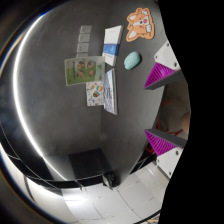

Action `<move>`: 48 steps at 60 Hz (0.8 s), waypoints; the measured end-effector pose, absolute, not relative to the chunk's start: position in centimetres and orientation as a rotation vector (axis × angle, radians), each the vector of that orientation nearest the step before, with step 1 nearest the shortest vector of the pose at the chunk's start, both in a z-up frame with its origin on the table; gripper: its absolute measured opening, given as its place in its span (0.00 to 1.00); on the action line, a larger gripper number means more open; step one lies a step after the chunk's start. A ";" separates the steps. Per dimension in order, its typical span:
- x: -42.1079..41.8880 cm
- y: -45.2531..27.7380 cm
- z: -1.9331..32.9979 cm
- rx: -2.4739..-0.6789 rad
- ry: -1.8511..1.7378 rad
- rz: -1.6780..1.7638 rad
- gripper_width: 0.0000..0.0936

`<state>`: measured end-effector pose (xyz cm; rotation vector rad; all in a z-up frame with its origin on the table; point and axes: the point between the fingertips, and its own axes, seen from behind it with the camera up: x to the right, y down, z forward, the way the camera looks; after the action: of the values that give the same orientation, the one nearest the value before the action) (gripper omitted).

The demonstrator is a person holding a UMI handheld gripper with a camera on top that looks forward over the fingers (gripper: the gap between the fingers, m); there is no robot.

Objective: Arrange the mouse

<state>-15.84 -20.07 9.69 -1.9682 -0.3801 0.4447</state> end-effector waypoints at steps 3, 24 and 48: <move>-14.9 -19.4 9.4 -1.971 -0.385 0.402 0.87; -1.0 -4.6 2.8 -2.082 -0.282 0.046 0.88; -0.7 4.5 -1.5 -2.214 -0.184 0.127 0.83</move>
<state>-0.66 4.46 -1.47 -2.2141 -0.1840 0.1267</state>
